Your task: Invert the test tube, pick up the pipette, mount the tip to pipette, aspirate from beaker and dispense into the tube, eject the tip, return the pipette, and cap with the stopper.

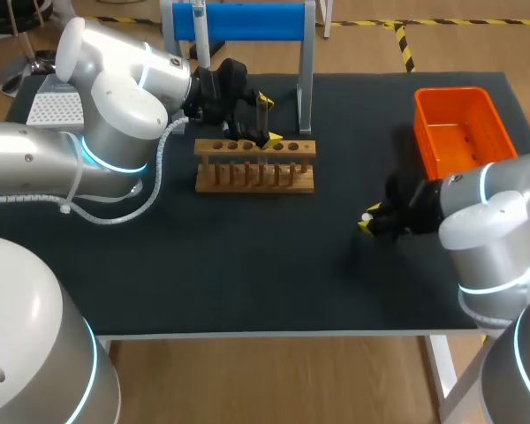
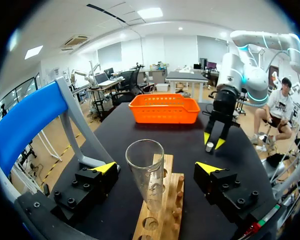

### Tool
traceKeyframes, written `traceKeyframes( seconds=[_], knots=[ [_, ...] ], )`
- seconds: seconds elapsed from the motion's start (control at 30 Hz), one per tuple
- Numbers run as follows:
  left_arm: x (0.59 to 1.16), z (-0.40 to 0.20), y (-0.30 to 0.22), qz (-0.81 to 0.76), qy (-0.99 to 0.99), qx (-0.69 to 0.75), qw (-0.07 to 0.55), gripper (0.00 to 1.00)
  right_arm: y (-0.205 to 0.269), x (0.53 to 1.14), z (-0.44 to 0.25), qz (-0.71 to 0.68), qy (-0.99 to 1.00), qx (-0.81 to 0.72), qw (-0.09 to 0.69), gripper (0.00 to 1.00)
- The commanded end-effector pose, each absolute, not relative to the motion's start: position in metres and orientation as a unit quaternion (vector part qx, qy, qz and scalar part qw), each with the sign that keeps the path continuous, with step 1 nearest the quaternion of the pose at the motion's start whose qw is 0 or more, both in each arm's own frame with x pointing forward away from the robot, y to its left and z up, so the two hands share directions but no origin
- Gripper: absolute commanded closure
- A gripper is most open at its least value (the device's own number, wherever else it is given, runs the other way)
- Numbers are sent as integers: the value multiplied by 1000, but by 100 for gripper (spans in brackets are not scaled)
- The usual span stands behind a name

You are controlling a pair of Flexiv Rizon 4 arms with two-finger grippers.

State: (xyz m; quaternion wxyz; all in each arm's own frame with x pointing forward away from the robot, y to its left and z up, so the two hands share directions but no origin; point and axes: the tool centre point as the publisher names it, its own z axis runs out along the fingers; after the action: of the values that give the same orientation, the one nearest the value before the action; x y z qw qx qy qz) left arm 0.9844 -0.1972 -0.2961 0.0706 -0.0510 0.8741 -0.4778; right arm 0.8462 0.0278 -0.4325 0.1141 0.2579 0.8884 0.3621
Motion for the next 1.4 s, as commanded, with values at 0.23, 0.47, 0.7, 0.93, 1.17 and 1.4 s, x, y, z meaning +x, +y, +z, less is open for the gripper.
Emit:
traceKeyframes(
  seconds=[0.23,0.47,0.7,0.93,1.17,1.4],
  knots=[
    [985,-296,-198,-477,875,-51,70,0,28,847,-433,359,889,259,115,62],
    [985,-296,-198,-477,875,-51,70,0,28,847,-433,359,889,259,115,75],
    [985,-296,-198,-477,875,-51,70,0,28,847,-433,359,889,259,116,100],
    [985,-296,-198,-477,875,-51,70,0,26,847,-432,359,889,259,116,100],
    [985,-296,-198,-477,875,-51,70,0,20,854,-396,378,884,248,121,100],
    [985,-296,-198,-477,875,-51,70,0,14,862,-339,380,896,206,105,100]
  ],
)
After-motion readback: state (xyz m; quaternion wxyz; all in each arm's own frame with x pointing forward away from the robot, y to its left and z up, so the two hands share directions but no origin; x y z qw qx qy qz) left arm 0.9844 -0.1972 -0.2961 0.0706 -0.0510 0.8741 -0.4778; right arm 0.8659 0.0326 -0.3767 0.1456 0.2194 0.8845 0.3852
